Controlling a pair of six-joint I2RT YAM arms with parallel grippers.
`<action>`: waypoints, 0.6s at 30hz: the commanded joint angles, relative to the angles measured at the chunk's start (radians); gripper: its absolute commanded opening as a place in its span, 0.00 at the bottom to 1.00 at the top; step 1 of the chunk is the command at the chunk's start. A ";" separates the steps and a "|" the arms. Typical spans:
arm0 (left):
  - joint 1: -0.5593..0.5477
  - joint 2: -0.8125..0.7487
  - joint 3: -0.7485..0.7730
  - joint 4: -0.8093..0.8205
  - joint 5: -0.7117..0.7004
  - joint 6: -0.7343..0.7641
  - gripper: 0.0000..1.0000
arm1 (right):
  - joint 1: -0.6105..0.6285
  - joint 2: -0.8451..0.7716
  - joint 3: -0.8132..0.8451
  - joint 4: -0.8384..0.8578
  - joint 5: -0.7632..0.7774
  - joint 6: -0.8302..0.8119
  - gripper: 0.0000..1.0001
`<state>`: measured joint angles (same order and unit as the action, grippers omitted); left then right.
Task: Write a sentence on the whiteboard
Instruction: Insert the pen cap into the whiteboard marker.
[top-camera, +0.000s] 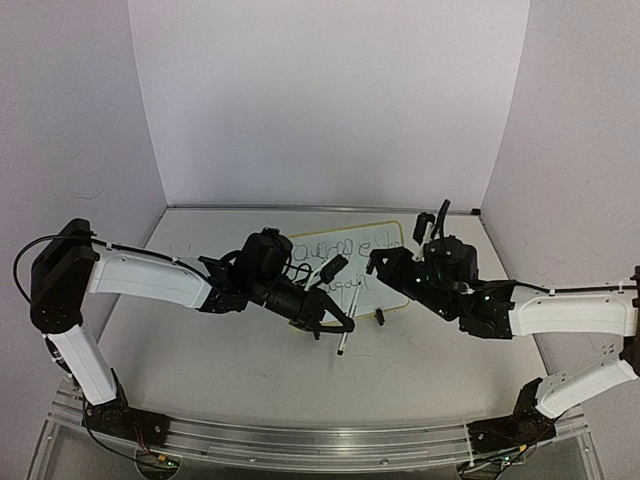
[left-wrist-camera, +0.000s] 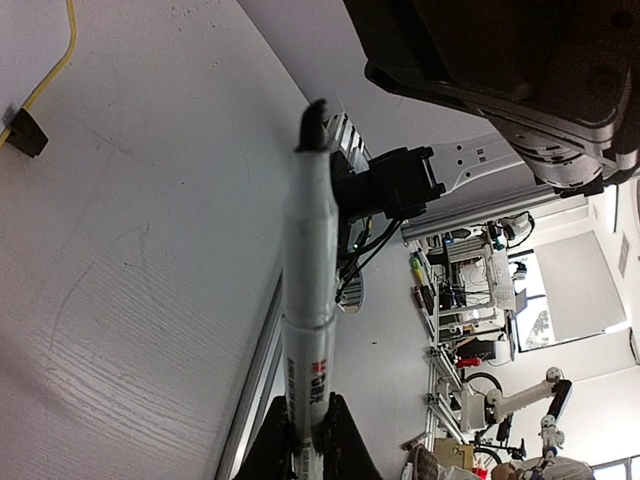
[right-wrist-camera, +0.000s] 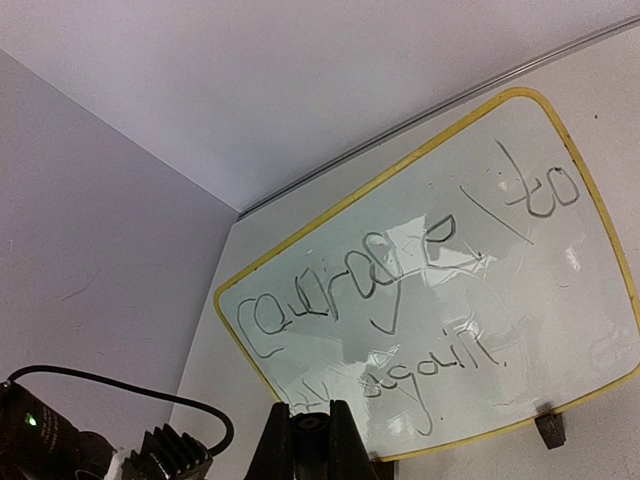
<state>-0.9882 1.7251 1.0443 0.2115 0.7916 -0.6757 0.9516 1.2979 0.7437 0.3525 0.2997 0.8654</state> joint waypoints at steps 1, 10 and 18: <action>0.000 0.018 0.008 0.058 0.021 -0.028 0.00 | 0.009 0.020 0.016 0.062 -0.023 0.000 0.00; 0.000 0.025 0.008 0.070 0.017 -0.041 0.00 | 0.012 0.051 0.040 0.058 -0.107 -0.011 0.00; 0.000 0.034 0.005 0.078 0.015 -0.055 0.00 | 0.012 0.038 0.032 0.057 -0.106 -0.002 0.00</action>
<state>-0.9882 1.7516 1.0443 0.2379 0.7925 -0.7133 0.9592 1.3457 0.7441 0.3810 0.1935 0.8642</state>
